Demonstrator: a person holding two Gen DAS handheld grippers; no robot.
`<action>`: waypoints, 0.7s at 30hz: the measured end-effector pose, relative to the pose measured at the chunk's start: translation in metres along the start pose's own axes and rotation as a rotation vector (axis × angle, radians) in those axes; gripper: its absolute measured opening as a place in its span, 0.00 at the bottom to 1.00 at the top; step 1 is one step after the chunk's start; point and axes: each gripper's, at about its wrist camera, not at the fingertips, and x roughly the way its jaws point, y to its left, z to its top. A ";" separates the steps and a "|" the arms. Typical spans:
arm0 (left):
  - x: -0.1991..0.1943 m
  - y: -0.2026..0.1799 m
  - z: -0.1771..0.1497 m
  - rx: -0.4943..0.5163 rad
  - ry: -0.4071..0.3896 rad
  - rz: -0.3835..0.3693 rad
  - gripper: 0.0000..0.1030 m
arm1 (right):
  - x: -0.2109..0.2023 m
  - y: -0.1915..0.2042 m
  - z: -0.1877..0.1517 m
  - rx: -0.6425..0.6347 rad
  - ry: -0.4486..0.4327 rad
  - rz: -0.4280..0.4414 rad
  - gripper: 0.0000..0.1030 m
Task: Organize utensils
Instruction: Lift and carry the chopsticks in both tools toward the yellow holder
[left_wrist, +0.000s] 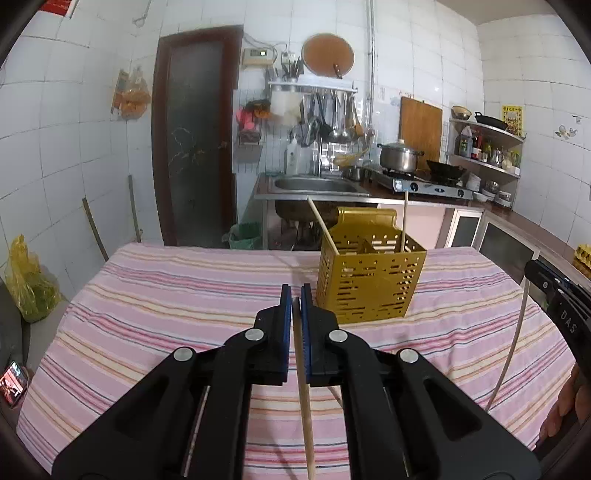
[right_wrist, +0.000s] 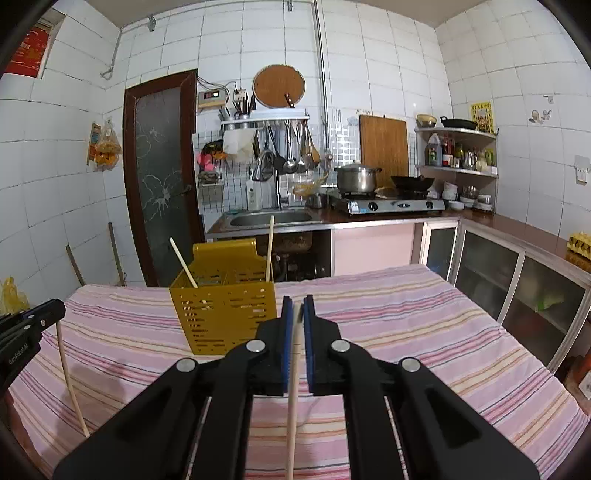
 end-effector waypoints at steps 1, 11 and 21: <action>-0.001 0.000 0.001 0.002 -0.005 0.002 0.04 | -0.001 0.000 0.001 -0.001 -0.008 0.001 0.06; -0.004 -0.001 0.009 -0.004 -0.042 -0.002 0.03 | -0.003 0.006 0.011 -0.012 -0.046 0.007 0.06; 0.001 -0.003 0.032 -0.001 -0.072 -0.007 0.03 | 0.007 0.009 0.031 -0.014 -0.061 0.020 0.06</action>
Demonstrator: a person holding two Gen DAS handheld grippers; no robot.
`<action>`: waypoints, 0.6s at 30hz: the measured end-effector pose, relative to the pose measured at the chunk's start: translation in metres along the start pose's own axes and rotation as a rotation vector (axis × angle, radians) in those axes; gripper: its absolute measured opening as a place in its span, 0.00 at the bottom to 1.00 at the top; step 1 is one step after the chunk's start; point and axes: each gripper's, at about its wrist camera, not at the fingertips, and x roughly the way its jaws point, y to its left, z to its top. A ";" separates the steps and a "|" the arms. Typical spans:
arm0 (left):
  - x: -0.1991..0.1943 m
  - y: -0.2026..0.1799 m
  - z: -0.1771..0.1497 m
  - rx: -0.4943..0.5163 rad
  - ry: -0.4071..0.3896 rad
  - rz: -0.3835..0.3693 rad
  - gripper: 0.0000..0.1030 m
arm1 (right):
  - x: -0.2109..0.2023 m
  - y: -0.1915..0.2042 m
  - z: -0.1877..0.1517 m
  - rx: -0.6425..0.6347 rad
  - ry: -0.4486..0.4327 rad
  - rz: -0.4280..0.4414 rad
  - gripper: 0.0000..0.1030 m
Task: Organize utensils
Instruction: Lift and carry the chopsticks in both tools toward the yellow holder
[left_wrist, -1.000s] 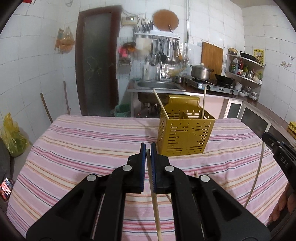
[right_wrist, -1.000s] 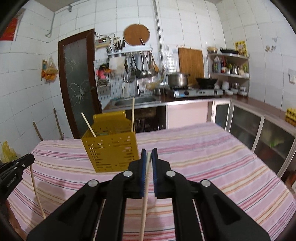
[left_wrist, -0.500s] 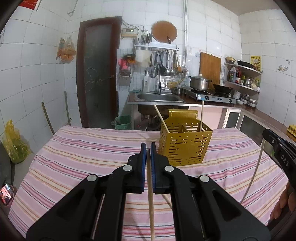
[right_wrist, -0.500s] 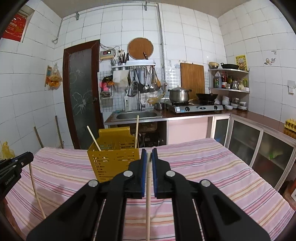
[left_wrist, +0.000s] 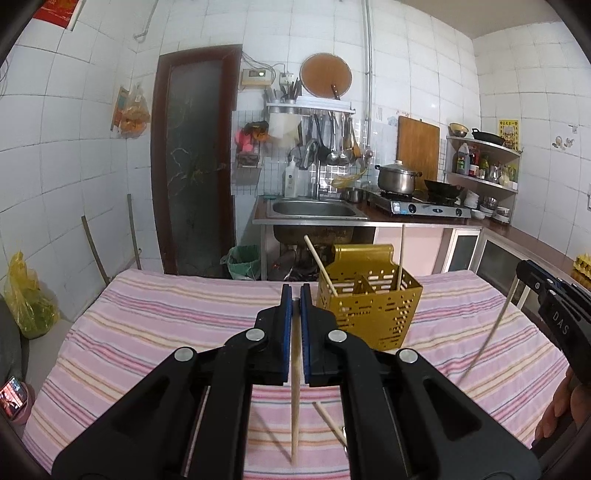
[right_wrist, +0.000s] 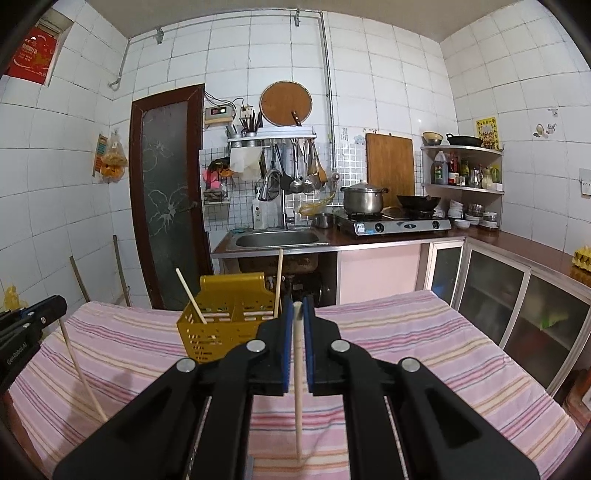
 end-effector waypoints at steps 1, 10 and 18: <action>0.001 -0.001 0.002 0.000 -0.003 0.000 0.03 | 0.001 0.000 0.002 -0.002 -0.001 0.000 0.06; 0.019 -0.006 0.031 -0.002 -0.023 0.001 0.03 | 0.021 0.001 0.026 -0.004 -0.007 0.007 0.06; 0.026 -0.009 0.055 -0.003 -0.045 -0.007 0.03 | 0.032 0.000 0.047 -0.006 -0.025 0.014 0.06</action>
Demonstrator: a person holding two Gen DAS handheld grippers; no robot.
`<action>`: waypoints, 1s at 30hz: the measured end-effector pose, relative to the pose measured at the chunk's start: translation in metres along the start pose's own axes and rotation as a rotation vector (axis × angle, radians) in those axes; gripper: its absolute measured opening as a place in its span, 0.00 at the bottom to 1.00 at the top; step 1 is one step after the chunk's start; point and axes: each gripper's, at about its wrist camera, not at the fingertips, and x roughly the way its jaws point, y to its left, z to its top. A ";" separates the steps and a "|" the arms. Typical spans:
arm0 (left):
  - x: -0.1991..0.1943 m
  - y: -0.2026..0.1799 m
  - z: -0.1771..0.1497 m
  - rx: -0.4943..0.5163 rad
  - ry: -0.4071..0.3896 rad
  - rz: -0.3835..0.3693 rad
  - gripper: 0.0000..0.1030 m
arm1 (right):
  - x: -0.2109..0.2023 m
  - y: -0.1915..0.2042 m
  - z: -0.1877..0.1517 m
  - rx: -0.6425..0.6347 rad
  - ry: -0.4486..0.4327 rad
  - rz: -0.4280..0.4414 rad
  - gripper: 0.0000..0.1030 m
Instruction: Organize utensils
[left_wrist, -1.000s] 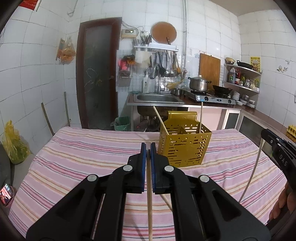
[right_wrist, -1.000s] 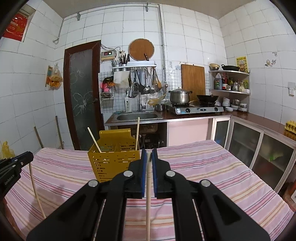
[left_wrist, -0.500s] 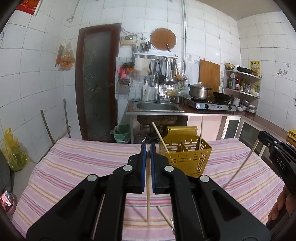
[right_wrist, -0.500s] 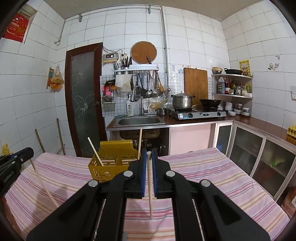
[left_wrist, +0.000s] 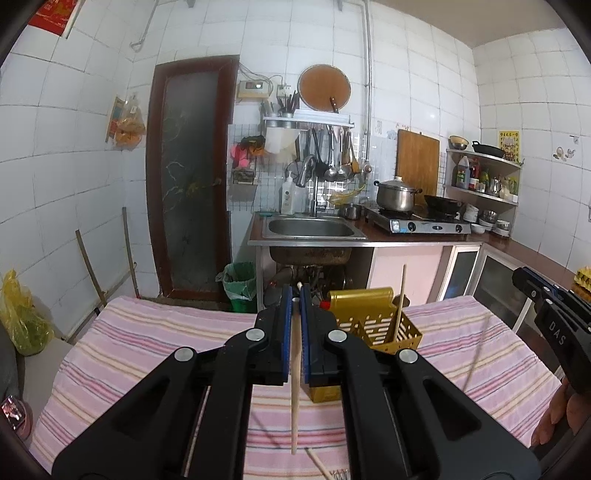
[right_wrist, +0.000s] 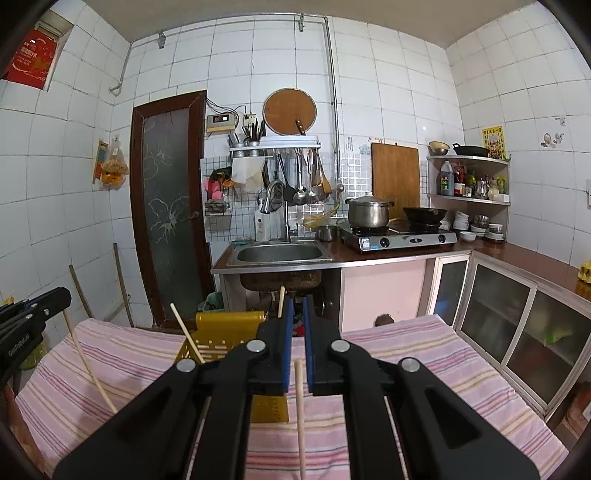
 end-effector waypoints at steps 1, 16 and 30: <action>0.001 -0.001 0.003 0.002 -0.004 -0.001 0.03 | 0.000 -0.001 0.003 0.002 -0.005 0.001 0.06; 0.023 0.006 0.003 0.000 0.033 0.012 0.03 | 0.063 -0.023 -0.035 0.041 0.201 0.011 0.07; 0.047 0.034 -0.030 -0.028 0.094 0.039 0.03 | 0.092 -0.022 -0.175 -0.032 0.560 0.011 0.47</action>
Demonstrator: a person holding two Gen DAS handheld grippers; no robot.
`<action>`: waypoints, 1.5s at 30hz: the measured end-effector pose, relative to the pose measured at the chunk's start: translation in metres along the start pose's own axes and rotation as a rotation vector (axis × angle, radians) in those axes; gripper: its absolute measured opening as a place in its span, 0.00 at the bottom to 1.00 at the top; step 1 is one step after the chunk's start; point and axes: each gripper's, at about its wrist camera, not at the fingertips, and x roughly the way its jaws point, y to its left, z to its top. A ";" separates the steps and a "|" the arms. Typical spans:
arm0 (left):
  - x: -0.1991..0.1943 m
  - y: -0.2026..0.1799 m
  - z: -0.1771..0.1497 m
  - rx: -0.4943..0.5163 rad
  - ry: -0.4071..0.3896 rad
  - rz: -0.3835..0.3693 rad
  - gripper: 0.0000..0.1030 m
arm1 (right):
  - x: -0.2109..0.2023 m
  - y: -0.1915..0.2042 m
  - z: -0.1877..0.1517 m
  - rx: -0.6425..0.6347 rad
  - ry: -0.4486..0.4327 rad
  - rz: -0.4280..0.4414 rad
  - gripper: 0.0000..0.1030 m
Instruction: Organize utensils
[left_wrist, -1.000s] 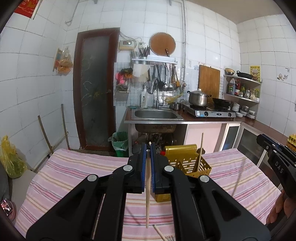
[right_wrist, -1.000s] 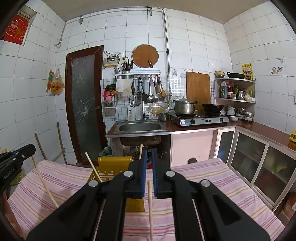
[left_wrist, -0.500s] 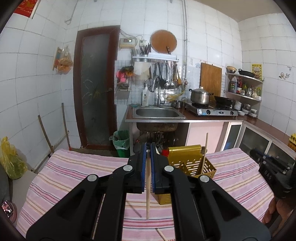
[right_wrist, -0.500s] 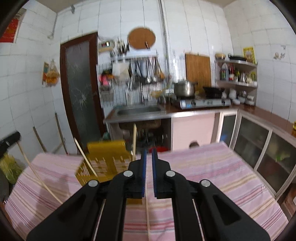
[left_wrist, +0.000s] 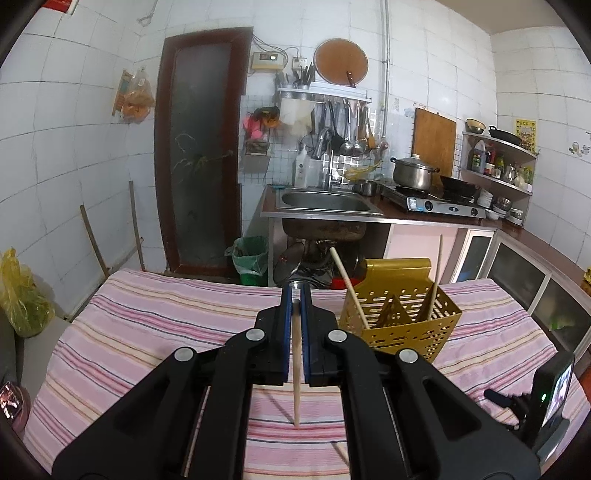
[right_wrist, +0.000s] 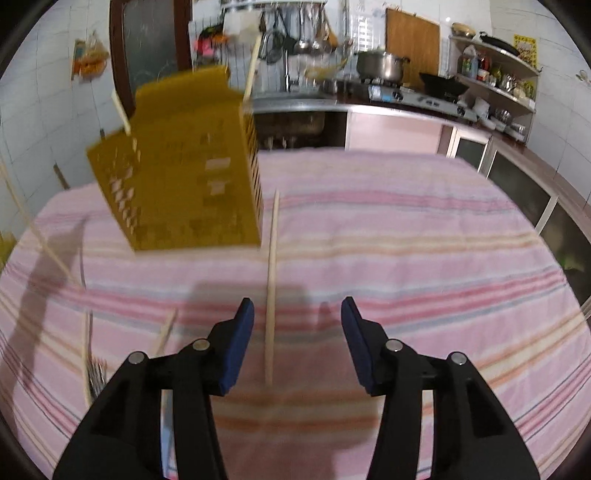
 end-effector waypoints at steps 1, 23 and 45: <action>0.000 0.001 -0.001 0.001 -0.003 0.002 0.03 | 0.002 0.002 -0.003 -0.009 0.007 -0.003 0.44; 0.002 0.004 0.001 -0.011 -0.008 0.011 0.03 | -0.054 0.005 0.027 -0.037 -0.140 -0.028 0.06; -0.014 0.018 0.024 -0.017 -0.048 0.020 0.01 | -0.121 0.005 0.098 -0.062 -0.350 -0.046 0.06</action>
